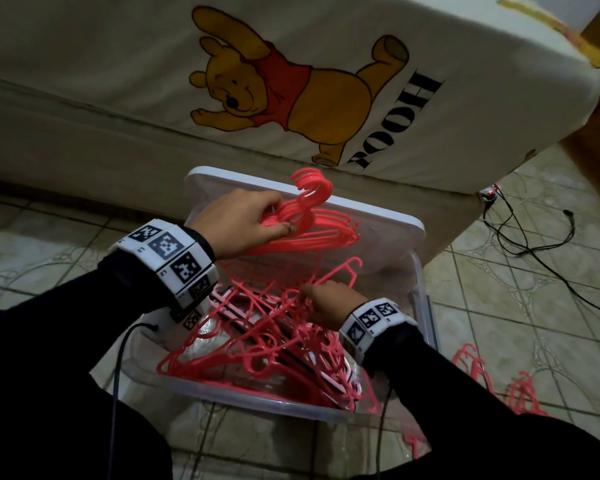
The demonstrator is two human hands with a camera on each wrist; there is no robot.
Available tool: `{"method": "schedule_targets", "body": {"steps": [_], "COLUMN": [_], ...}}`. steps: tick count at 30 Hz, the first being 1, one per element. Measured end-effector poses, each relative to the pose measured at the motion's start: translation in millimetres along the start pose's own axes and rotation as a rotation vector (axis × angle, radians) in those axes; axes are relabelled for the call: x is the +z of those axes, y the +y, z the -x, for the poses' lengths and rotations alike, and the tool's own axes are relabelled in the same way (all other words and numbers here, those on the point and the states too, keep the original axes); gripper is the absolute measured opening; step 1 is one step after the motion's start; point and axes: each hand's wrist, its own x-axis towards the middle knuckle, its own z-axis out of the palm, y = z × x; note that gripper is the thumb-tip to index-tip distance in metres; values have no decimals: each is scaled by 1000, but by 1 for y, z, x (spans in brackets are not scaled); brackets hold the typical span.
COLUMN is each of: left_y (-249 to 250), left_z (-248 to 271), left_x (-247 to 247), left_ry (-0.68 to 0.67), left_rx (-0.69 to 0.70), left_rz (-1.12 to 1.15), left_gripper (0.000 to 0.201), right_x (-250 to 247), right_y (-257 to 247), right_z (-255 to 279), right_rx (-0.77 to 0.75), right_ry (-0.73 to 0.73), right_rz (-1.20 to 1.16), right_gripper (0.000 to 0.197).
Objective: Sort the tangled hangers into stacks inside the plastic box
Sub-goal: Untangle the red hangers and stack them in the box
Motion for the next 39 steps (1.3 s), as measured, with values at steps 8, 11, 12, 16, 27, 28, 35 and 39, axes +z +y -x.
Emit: {"method": "schedule_targets", "body": {"steps": [8,11,12,16,27,28,35,39], "left_y": [-2,-4,-4,-5,-7,-7,1,2], "left_z": [-1,-1,0,-1,1,2,5,4], "left_x": [-4,-4,-3,-6,-14,-14,-10,-7], "left_ry": [22,9,7,50,26,14,2,53], "left_rx": [-28,-56,-63,-75,-64,-56,-58,-60], "left_rz": [18,65,73,69,65,68,82,71], "left_gripper": [39,41,42,38,41,40,42,42], "right_x": [-54,-67,-71,-77,-28,-24,-13,-13], "right_y": [-9,-6,-5,4,-3,-3,1,-10], "right_z": [31,40,43,46,44,45,53,51], "right_rx": [2,27,22,-45,143,154,147,82], "right_ry": [65,126,153,241,185,192,311,467], "right_rz": [-325,-539,-596,-557,-995,-1020,-1038,-994], "right_gripper": [16,21,22,24,20,19,19,17]}}
